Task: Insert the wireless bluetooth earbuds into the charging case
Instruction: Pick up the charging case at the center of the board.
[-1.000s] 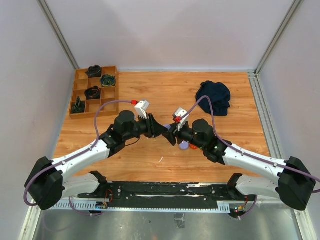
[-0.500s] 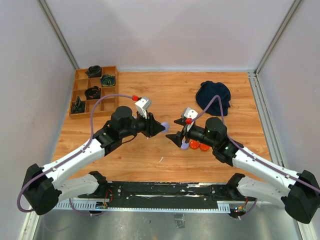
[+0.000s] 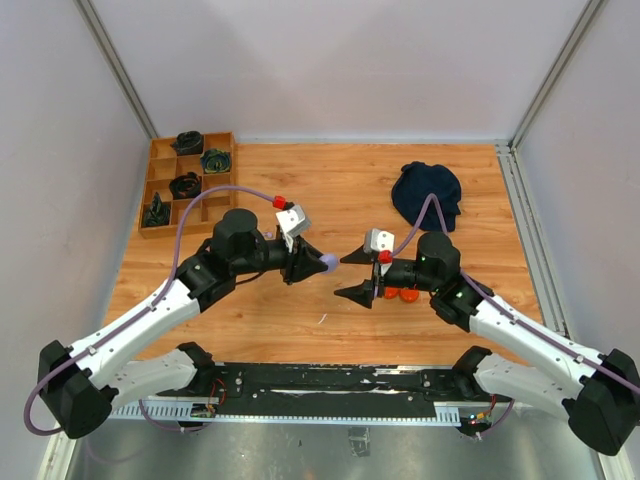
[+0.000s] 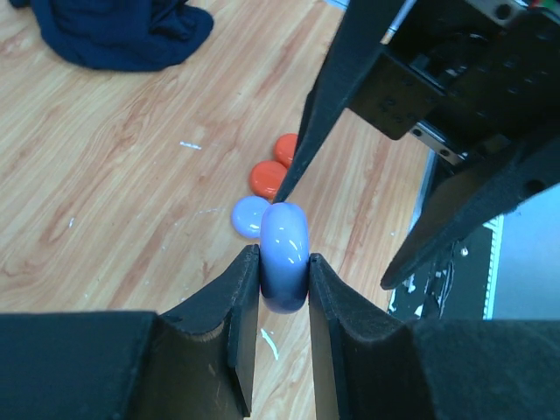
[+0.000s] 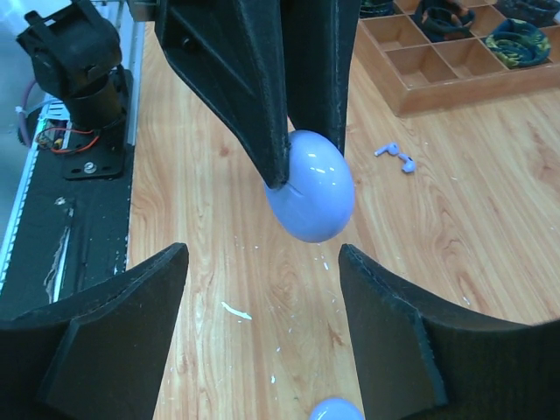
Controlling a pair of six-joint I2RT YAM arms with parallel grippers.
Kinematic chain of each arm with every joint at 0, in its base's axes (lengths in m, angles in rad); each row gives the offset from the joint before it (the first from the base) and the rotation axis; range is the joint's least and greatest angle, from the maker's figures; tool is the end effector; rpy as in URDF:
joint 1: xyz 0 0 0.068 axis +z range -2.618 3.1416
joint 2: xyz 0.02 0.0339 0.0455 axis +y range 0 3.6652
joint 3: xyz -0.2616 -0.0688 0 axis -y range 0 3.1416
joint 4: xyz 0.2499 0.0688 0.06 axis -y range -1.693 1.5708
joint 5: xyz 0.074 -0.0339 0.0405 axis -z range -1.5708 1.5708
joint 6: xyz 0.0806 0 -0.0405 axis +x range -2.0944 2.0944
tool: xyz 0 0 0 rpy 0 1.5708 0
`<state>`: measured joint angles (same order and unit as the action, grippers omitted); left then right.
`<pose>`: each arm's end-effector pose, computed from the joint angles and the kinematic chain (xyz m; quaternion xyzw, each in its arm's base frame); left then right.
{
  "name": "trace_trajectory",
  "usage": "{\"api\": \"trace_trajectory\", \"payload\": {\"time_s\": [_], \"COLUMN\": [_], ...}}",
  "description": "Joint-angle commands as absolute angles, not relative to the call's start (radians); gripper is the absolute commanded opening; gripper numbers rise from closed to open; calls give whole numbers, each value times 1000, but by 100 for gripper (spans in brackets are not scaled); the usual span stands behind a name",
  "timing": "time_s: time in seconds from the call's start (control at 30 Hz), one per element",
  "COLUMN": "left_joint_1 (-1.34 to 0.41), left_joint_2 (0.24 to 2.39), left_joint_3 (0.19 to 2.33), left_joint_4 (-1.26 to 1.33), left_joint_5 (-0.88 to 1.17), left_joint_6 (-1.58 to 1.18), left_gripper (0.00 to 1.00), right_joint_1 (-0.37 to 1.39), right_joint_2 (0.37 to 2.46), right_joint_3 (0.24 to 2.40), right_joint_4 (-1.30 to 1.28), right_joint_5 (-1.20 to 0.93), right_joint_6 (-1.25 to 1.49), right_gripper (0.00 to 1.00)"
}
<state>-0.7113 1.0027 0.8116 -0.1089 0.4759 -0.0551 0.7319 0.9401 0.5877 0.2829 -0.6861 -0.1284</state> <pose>0.1843 -0.2076 0.3024 0.3845 0.6954 -0.3916 0.4640 0.1571 0.2097 0.2854 -0.4957 0.5302 0.4258 0.5402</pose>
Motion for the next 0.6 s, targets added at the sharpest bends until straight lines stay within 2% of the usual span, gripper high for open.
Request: {"api": "trace_trajectory", "payload": {"time_s": [0.0,0.13,0.37,0.57], "left_joint_1": [-719,-719,-719,-719], "left_joint_2": [976,985,978,956], "left_joint_3": [842,849,844,831], "left_joint_4": [-121,-141,-119,-80], "left_joint_5": [604,650,695,725], "left_joint_6": [79,131,147,129], "left_gripper": [15,15,15,15], "right_joint_1": [705,702,687,683], "right_joint_2": [945,949,975,1011], "right_joint_3": [600,587,554,538], "right_joint_4": [324,382,502,570], "right_joint_5": [-771,-790,-827,-863], "right_joint_6": [-119,-94,-27,4], "right_gripper": [70,67,52,44]}}
